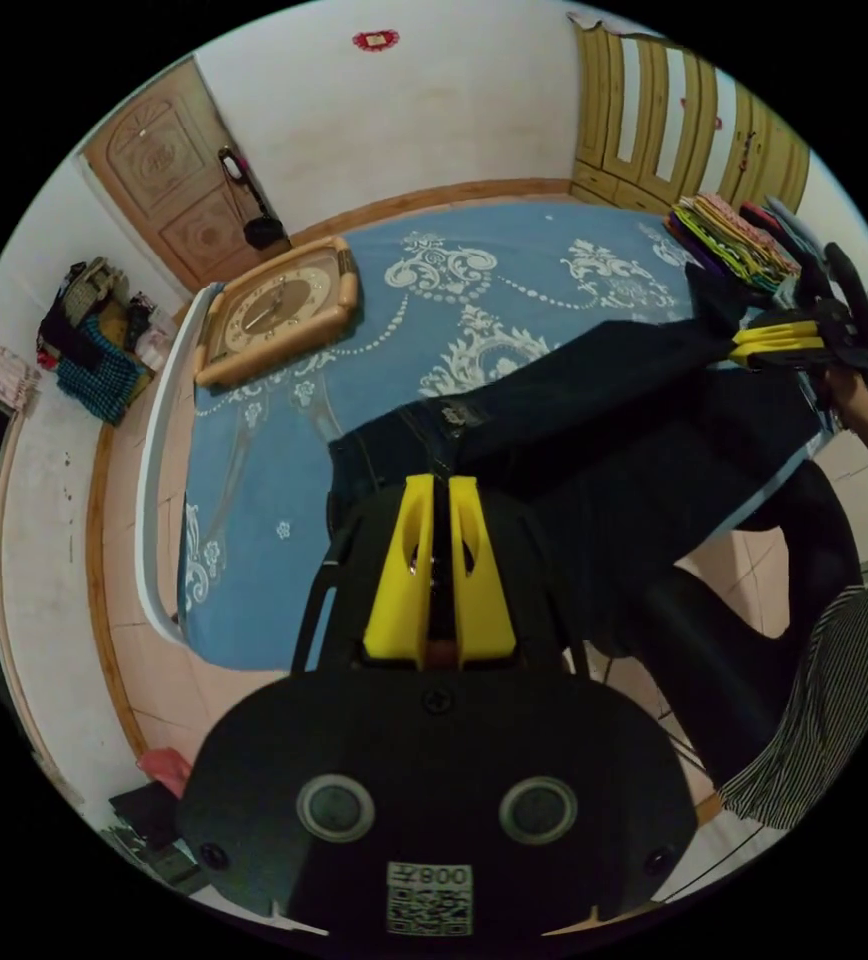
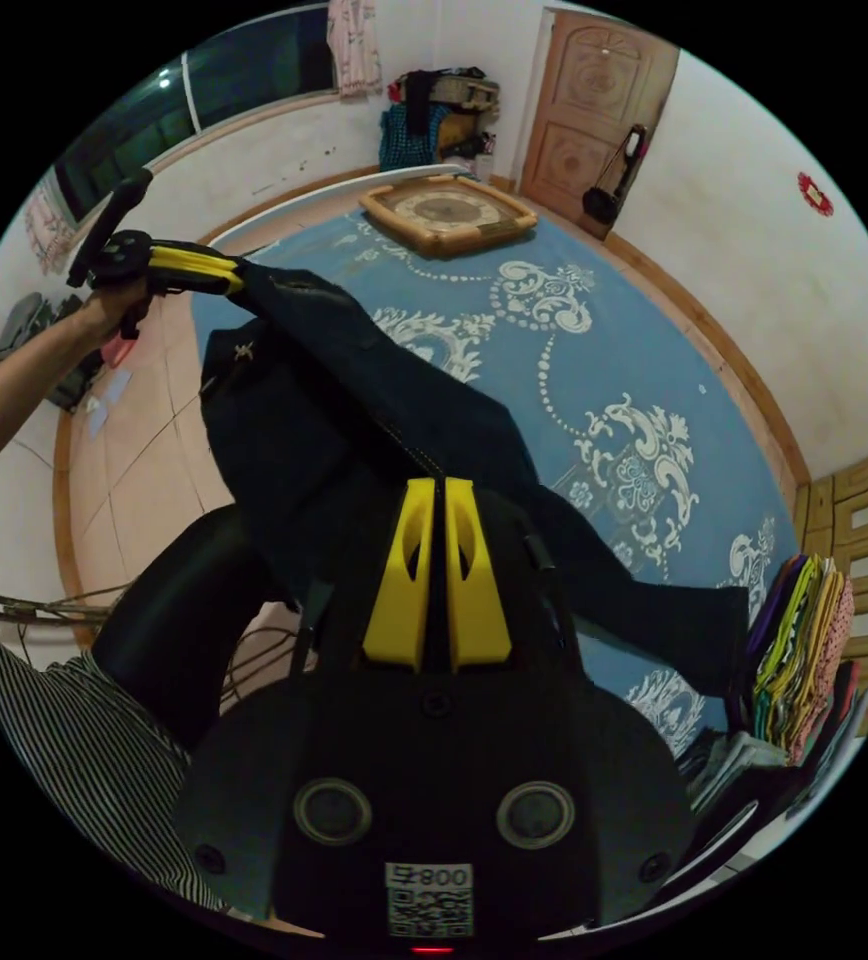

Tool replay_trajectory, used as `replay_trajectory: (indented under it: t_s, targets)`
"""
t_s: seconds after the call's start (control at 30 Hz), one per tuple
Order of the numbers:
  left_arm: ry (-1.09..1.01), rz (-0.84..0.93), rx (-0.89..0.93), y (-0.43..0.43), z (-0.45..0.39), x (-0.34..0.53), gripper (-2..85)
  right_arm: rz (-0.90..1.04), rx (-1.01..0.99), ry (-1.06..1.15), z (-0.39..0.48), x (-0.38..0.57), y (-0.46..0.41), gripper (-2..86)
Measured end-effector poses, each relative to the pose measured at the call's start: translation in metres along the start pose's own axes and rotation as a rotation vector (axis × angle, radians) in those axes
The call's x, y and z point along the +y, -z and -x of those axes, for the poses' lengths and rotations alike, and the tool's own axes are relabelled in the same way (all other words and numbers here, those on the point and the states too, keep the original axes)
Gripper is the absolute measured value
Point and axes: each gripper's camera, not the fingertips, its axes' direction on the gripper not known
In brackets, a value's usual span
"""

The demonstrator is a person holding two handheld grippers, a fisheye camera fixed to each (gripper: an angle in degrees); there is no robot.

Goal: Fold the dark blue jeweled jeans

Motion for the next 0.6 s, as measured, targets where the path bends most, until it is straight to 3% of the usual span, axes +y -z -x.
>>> replay_trajectory:
  t_s: [0.6]
  targets:
    - [0.038,0.129,0.0,-0.103,0.01,0.121,1.1,0.144,-0.045,0.154,0.122,0.129,-0.046,1.3]
